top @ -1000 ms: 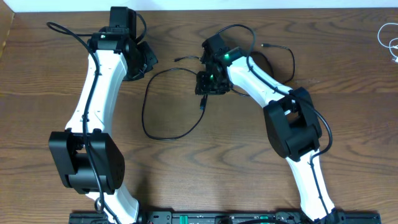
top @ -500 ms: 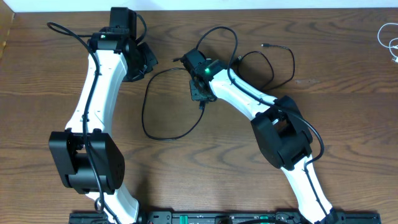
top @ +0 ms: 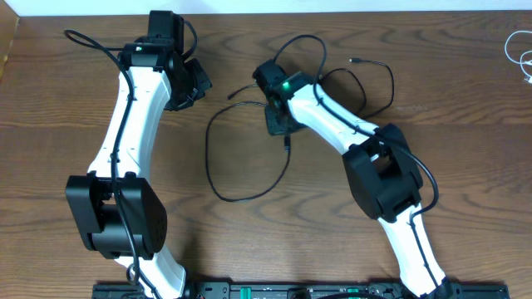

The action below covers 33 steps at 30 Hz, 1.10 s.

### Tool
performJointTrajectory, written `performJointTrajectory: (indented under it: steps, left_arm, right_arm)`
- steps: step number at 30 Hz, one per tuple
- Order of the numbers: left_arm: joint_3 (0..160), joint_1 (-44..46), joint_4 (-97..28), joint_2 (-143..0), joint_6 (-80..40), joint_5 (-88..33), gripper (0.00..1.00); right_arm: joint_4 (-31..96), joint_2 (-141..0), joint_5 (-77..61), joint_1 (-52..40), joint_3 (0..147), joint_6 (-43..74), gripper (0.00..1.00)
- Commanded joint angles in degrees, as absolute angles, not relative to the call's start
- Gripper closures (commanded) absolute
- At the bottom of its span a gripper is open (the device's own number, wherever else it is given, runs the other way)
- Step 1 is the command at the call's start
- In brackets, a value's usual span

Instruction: Untangle cables

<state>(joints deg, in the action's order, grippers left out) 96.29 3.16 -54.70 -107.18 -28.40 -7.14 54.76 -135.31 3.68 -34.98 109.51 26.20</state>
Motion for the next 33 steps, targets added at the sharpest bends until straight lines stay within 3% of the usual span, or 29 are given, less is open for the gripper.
performJointTrajectory:
  steps: [1, 9, 18, 23, 32, 33]
  left_arm:
    - [97.69, 3.25, -54.94, -107.5, -27.49, -6.57, 0.91]
    - [97.69, 3.22, -54.94, -107.5, -27.49, -6.57, 0.91]
    - [97.69, 3.25, -54.81, -107.5, -27.49, -6.57, 0.91]
    - [97.69, 3.25, -54.81, -107.5, -27.51, -6.57, 0.91]
    - [97.69, 3.25, -54.81, -107.5, -27.51, -6.57, 0.91]
    - [97.69, 3.25, -54.81, -107.5, -27.51, -6.57, 0.91]
  right_arm:
    - [57.23, -134.52, 1.06, -33.12, 113.69, 16.93, 0.99]
    - [65.56, -127.7, -15.4, -25.67, 122.21, 4.32, 0.99]
    - [68.4, -120.05, -27.4, -13.15, 123.48, 2.26, 0.99]
    - [70.48, -119.26, -27.14, -9.43, 123.44, 1.98, 0.99]
    - [76.09, -121.34, -13.08, -9.56, 122.96, 1.41, 0.99]
    - [76.36, -121.93, -13.19, -9.8, 122.96, 1.41, 0.95]
